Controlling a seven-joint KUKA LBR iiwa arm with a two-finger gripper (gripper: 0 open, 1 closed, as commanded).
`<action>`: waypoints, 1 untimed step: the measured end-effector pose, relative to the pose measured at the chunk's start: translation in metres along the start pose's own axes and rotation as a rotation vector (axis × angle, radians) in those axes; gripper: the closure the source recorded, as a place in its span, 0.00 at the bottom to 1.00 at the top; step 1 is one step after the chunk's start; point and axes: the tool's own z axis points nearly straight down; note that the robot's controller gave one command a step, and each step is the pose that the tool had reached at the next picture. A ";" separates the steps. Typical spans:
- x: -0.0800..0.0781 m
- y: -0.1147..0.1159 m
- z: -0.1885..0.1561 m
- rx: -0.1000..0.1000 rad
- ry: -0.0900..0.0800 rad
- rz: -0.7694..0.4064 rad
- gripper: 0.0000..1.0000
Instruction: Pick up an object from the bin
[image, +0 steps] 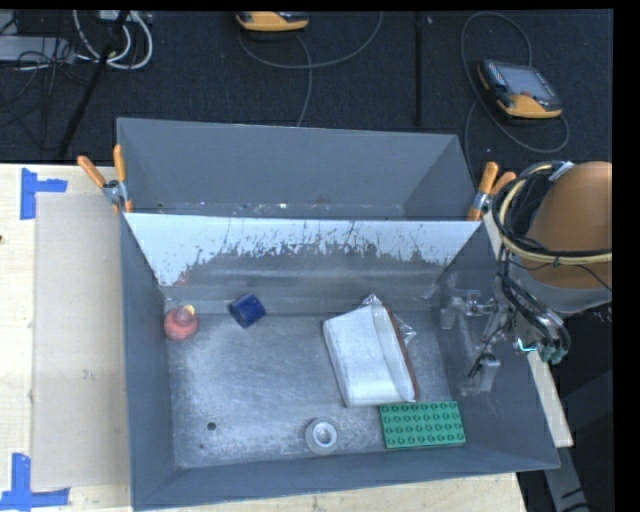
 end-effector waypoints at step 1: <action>0.040 0.023 0.117 0.002 -0.007 -0.334 0.00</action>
Offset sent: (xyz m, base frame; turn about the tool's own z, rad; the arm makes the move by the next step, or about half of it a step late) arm -0.0409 0.0222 -0.1145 -0.3340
